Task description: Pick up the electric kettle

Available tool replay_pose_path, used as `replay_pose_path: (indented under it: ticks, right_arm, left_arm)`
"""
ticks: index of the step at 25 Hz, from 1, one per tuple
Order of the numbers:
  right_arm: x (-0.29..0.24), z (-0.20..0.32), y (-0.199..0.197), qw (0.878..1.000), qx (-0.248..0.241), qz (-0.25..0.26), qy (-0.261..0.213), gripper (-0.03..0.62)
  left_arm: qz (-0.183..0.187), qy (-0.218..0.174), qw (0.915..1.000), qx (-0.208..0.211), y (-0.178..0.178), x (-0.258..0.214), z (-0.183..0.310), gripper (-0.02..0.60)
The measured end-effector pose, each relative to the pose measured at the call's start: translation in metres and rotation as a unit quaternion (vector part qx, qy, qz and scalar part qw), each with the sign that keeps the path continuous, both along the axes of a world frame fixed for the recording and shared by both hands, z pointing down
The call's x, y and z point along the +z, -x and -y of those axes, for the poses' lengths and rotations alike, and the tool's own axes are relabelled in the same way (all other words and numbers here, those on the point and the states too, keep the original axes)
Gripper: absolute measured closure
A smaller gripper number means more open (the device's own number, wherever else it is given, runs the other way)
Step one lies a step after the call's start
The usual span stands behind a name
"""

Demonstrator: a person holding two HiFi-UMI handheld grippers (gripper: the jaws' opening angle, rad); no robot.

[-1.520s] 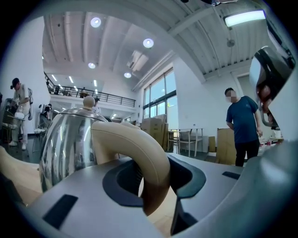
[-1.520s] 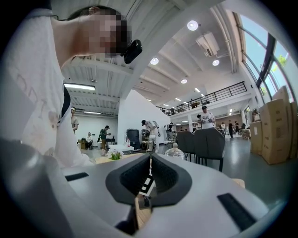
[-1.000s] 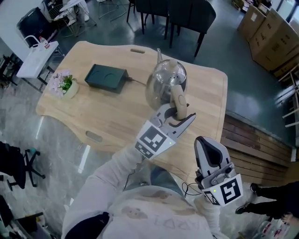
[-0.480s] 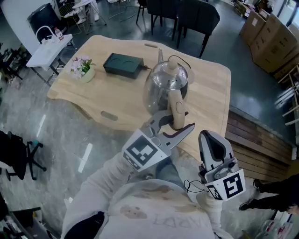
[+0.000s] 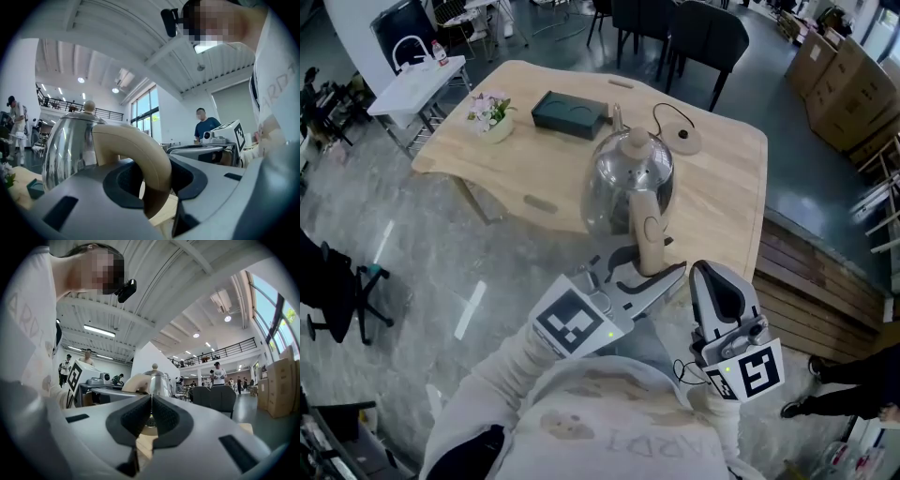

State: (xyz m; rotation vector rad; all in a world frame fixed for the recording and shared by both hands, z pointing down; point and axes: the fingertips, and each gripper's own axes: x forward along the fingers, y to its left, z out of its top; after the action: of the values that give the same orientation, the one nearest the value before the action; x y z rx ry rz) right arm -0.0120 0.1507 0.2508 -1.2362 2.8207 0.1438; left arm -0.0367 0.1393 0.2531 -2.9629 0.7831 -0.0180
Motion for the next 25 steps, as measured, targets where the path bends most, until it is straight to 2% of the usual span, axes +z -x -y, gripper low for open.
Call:
replay_pose_path:
  ticks: [4,10,25]
  right_arm:
    - [-0.005,-0.014,0.013,1.0,-0.013,0.0,-0.005,0.576]
    - [-0.008,-0.021,0.021,1.0,-0.02,0.008,-0.009,0.576]
    - [-0.019,-0.042,0.004,0.999,-0.046,0.009,0.007,0.577]
  left_arm:
    - [-0.008,0.009,0.9998,-0.014,0.012,-0.006,-0.018,0.449]
    - [-0.003,0.001,0.9996,-0.029,0.019,-0.009,-0.031,0.449]
    - [-0.016,0.023,0.9989,-0.037,0.002,-0.02,-0.05,0.449]
